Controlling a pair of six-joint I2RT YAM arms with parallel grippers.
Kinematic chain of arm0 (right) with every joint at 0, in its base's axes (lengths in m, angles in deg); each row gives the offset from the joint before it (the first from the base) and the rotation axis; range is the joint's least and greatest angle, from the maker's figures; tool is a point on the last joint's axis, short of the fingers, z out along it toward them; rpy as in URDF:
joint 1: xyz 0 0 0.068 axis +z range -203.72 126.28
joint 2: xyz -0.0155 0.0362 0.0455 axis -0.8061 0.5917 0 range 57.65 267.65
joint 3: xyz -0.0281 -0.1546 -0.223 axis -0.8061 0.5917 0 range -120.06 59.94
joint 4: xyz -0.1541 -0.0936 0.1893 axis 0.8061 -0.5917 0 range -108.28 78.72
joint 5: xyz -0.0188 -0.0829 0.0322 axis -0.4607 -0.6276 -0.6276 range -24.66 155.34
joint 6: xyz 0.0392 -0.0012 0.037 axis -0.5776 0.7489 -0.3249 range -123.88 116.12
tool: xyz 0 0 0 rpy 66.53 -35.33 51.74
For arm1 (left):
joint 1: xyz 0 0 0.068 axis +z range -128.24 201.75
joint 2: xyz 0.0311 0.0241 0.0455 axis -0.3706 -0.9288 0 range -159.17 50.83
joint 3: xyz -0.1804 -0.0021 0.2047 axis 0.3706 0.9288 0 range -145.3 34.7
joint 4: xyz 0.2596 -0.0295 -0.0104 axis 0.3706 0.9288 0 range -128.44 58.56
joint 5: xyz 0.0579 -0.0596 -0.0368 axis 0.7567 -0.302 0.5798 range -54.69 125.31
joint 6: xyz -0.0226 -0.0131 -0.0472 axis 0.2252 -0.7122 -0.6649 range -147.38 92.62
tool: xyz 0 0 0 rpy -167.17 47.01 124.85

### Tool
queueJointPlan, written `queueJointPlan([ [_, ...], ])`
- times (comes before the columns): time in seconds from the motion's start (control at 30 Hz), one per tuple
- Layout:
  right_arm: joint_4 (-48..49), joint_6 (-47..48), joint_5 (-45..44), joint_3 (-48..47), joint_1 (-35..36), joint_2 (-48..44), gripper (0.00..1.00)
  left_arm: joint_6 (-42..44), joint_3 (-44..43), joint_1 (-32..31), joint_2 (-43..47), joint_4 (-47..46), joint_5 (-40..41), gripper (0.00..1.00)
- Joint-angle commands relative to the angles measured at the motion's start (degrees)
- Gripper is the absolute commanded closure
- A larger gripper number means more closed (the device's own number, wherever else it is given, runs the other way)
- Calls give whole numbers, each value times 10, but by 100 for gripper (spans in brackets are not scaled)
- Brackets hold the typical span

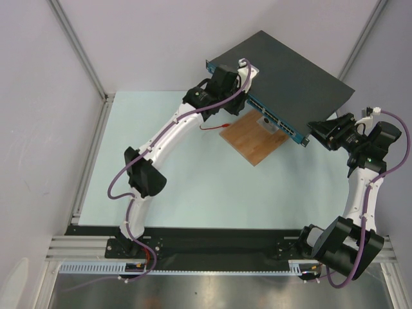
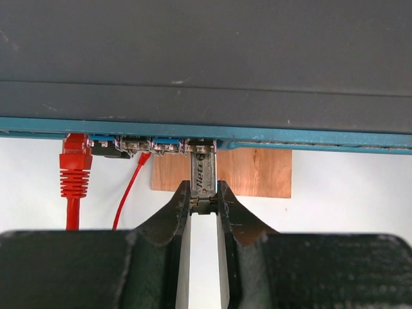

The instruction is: Insert the plug into the switch port

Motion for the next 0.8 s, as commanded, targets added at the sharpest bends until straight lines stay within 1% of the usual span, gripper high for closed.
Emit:
queueJointPlan([
  [0.0, 27, 69, -6, -14, 30, -1, 100, -19, -36, -2, 3, -101, -24, 100],
  [0.13, 27, 68, -5, -13, 31, -1, 100, -20, -30, -2, 6, -128, -26, 100],
  [0.27, 22, 72, -4, -14, 30, -3, 100, -23, -28, -2, 1, -147, -31, 91],
  [0.4, 22, 73, -3, -17, 27, -2, 100, -15, -19, -1, 11, -150, -35, 90],
  [0.47, 23, 70, -2, -16, 26, -1, 100, -10, 7, 0, 28, -156, -35, 87],
  [0.5, 24, 69, -1, -16, 25, 1, 100, -8, 19, 0, 35, -160, -36, 86],
  [0.53, 25, 66, -1, -16, 24, 2, 100, -7, 30, 1, 49, -164, -36, 81],
  [0.6, 30, 62, 2, -15, 21, 2, 100, -3, 55, 1, 59, -165, -36, 80],
  [0.67, 34, 60, 4, -16, 16, 2, 100, 0, 61, 3, 67, -151, -35, 74],
  [0.77, 37, 57, 7, -14, 10, 2, 100, 6, 61, 6, 72, -132, -34, 71],
])
